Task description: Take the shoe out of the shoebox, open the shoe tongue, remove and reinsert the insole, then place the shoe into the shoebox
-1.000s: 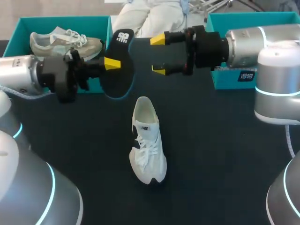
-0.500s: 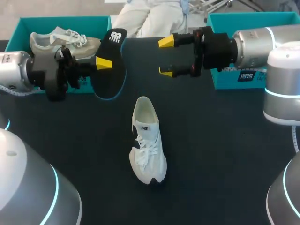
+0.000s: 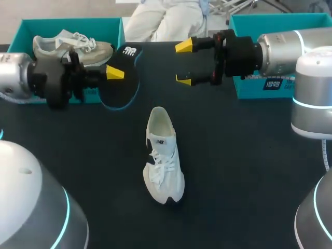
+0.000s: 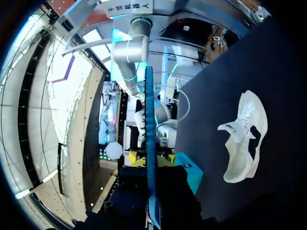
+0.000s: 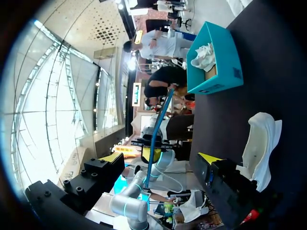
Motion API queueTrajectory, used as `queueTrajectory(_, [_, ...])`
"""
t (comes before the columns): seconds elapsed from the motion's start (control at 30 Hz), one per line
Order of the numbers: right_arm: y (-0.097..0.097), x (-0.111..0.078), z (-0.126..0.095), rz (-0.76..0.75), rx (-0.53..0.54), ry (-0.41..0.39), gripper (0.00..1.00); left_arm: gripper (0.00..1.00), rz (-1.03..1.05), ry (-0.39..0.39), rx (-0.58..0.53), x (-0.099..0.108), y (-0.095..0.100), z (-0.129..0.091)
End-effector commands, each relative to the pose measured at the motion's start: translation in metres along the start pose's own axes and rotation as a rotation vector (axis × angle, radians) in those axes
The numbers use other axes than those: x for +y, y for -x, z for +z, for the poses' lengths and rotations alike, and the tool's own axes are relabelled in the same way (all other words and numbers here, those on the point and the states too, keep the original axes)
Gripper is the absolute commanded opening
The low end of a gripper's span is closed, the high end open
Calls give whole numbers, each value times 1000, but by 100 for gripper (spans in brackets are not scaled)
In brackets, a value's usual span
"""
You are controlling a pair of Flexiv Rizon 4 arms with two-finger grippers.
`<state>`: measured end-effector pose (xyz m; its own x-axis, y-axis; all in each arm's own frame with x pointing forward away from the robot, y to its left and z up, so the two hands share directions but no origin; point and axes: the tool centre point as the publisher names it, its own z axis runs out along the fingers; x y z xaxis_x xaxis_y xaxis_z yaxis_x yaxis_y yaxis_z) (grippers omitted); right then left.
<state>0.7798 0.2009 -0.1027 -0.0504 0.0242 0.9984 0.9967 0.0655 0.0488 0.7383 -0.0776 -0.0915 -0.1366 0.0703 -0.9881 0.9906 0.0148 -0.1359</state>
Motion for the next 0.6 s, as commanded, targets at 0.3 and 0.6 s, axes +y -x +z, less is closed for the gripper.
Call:
queueTrajectory(0.3, [0, 0, 1, 1, -3, 1, 100, 0, -1286, 77, 325, -35, 0, -8])
queueTrajectory(0.6, [0, 0, 1, 1, -3, 1, 100, 0, -1945, 22, 164, -33, 6, -10])
